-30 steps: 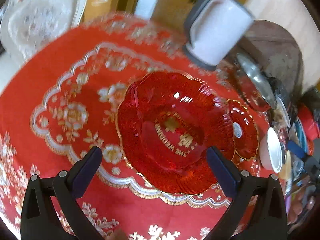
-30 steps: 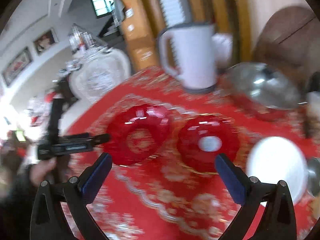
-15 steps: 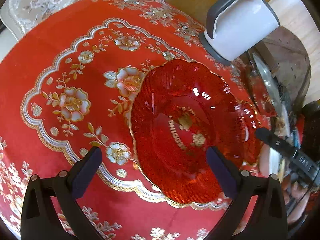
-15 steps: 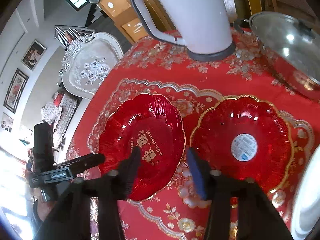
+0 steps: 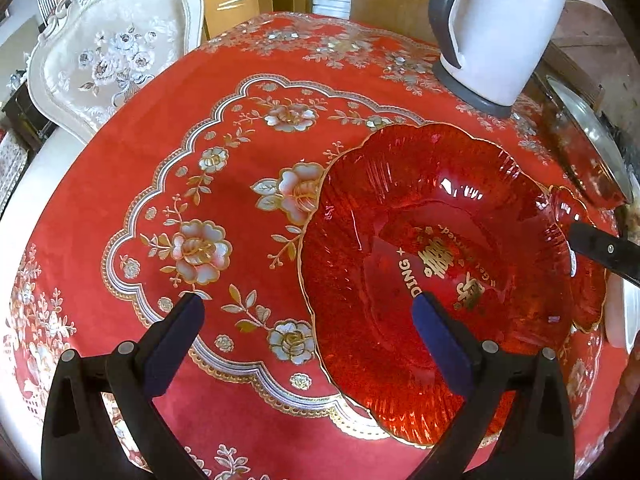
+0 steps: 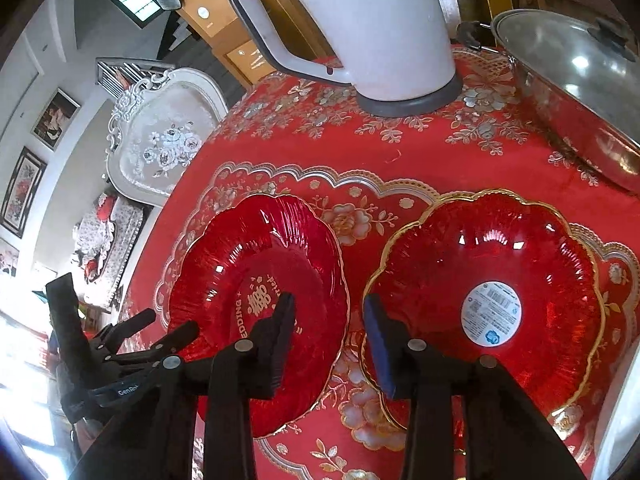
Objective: Organize plates and bowls
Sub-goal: 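Close the left gripper on the red bowl's rim, then lift the red bowl with the left gripper and carry it across the table, then lower the red bowl onto the tablecloth and open the left gripper, then reach the left gripper to the red stickered plate and grasp its rim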
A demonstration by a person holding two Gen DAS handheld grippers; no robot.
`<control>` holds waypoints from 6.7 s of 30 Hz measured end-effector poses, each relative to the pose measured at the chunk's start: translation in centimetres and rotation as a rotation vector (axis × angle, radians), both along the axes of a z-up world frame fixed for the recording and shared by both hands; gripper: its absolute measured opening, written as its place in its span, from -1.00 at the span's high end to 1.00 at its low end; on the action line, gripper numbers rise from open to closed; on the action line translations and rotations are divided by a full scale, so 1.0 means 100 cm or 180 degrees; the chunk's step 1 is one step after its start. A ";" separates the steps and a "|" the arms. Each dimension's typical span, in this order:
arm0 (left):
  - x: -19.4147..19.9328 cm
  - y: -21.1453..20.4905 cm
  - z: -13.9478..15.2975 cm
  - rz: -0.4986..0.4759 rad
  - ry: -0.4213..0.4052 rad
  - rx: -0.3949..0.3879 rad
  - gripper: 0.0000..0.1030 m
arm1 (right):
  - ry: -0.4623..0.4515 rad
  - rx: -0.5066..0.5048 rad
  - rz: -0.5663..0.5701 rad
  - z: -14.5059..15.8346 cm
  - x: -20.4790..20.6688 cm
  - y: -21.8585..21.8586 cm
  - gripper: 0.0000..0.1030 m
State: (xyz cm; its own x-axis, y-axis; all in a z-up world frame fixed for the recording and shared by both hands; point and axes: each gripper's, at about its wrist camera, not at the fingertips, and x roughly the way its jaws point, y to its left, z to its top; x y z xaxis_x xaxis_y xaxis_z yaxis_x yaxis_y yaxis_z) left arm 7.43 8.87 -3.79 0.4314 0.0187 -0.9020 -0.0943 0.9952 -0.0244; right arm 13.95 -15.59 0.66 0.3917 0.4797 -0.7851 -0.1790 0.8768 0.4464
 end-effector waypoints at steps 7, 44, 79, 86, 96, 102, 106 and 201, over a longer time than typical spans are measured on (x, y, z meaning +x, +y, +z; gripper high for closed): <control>0.005 -0.001 -0.006 0.0023 0.0057 -0.0022 -1.00 | -0.0030 -0.0014 0.0012 -0.005 0.002 0.003 0.25; 0.015 -0.001 -0.021 0.0001 0.0244 -0.0145 -0.24 | 0.0126 0.0054 0.0123 -0.026 0.008 0.013 0.56; -0.105 -0.017 -0.004 -0.0434 0.0138 -0.0088 0.60 | 0.0124 -0.0066 0.0080 -0.030 -0.090 0.001 0.90; -0.153 -0.015 0.021 -0.0520 0.0017 -0.0126 0.63 | 0.0073 0.0090 0.0077 -0.020 -0.138 -0.005 0.89; -0.211 -0.020 0.021 -0.0677 0.0050 -0.0111 0.63 | 0.0046 0.0018 0.0224 -0.001 -0.217 -0.008 0.87; -0.211 -0.018 0.000 -0.0675 0.0146 -0.0226 0.63 | 0.0104 -0.0045 0.0270 -0.014 -0.234 -0.008 0.86; -0.212 -0.028 -0.003 -0.0773 0.0123 -0.0274 0.63 | 0.0102 -0.0050 0.0229 -0.024 -0.240 -0.011 0.86; 0.026 -0.156 0.027 -0.0929 0.0178 -0.0431 -0.70 | -0.0036 0.1176 -0.0942 0.003 -0.125 -0.131 -0.56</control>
